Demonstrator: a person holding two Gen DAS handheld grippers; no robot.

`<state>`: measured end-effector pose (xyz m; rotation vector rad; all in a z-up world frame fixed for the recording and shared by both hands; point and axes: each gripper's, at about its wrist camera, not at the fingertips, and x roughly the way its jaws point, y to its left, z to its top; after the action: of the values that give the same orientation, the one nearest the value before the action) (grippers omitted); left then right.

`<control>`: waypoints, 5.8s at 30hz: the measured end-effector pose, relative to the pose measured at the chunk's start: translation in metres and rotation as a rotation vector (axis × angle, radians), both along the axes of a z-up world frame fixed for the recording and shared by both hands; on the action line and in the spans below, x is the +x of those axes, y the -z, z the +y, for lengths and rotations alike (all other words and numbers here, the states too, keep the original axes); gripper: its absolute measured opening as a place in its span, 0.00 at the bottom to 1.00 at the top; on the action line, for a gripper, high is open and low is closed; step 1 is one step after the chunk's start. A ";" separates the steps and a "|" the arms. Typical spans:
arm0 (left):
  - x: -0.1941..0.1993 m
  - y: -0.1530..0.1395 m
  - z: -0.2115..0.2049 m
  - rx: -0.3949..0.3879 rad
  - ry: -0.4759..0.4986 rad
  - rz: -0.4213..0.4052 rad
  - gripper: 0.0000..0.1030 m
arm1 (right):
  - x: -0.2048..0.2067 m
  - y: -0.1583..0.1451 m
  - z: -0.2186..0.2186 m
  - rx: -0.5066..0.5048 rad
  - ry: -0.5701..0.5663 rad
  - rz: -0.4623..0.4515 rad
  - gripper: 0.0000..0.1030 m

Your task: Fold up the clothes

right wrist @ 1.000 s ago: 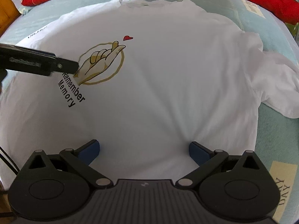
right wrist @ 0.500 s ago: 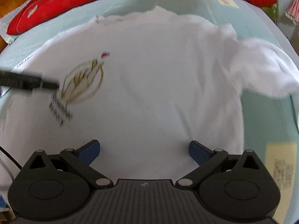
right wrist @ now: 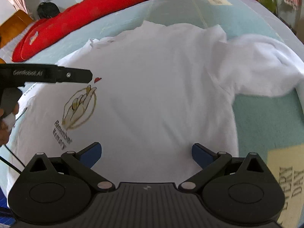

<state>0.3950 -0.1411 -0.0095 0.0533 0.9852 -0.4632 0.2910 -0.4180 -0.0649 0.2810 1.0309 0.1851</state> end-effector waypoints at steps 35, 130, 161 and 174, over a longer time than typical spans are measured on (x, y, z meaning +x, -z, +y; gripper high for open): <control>0.011 0.016 -0.132 0.033 0.195 0.084 0.80 | -0.156 0.045 -0.240 0.634 1.092 -0.218 1.00; 0.017 0.016 -0.008 0.120 -0.135 0.038 0.80 | 0.106 -0.009 -0.100 0.198 -0.075 -0.192 0.93; 0.024 0.017 0.066 0.115 -0.282 -0.012 0.80 | 0.153 -0.021 -0.059 0.027 -0.111 -0.201 1.00; 0.022 0.023 0.109 0.137 -0.341 -0.010 0.81 | 0.193 -0.021 -0.022 -0.051 -0.208 -0.219 1.00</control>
<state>0.4169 -0.0317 -0.0320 0.0095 0.9916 -0.0823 0.4844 -0.4397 -0.0442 0.1037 0.8445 0.3696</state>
